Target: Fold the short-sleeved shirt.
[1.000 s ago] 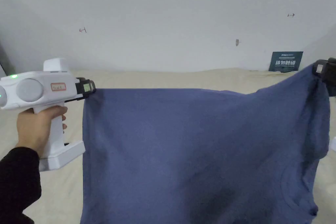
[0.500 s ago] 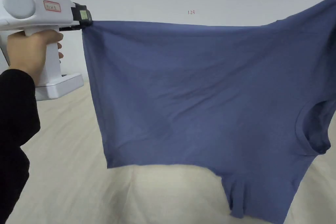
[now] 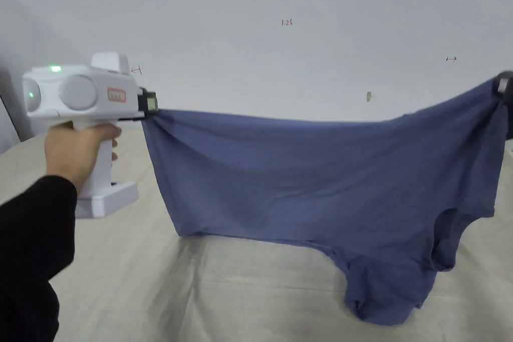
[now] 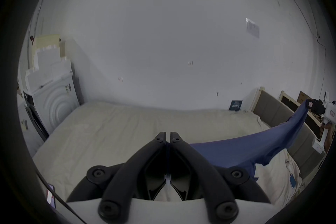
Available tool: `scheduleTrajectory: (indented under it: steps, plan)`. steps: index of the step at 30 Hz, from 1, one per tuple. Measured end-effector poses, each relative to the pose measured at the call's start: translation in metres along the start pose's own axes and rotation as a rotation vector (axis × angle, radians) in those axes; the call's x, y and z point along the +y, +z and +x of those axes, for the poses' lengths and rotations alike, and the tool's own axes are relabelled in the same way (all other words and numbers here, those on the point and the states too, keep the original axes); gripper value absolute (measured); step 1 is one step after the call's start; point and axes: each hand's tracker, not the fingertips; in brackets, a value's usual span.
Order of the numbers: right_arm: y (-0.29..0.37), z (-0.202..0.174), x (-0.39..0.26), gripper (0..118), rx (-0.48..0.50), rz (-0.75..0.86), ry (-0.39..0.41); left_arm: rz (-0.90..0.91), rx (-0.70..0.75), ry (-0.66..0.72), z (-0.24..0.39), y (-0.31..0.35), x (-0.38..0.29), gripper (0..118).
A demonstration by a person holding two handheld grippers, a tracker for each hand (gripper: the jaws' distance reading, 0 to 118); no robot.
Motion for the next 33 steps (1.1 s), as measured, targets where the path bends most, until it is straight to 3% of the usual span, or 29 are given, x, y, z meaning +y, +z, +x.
scheduleTrajectory:
  steps: [8,21,28,33]
  plan:
    - [0.014,0.000,-0.112,2,0.014,-0.173,-0.092,-0.178,0.010,0.039,-0.013,-0.023,-0.117,0]
    - [0.139,-0.016,-0.276,2,0.033,-0.380,-0.236,-0.384,0.017,0.097,-0.036,0.037,-0.295,0]
    - [0.210,-0.019,-0.323,2,0.005,-0.435,-0.305,-0.472,0.040,0.096,-0.038,0.081,-0.357,0]
    - [0.250,-0.027,-0.337,2,-0.002,-0.474,-0.307,-0.488,0.060,0.106,-0.049,0.106,-0.380,0]
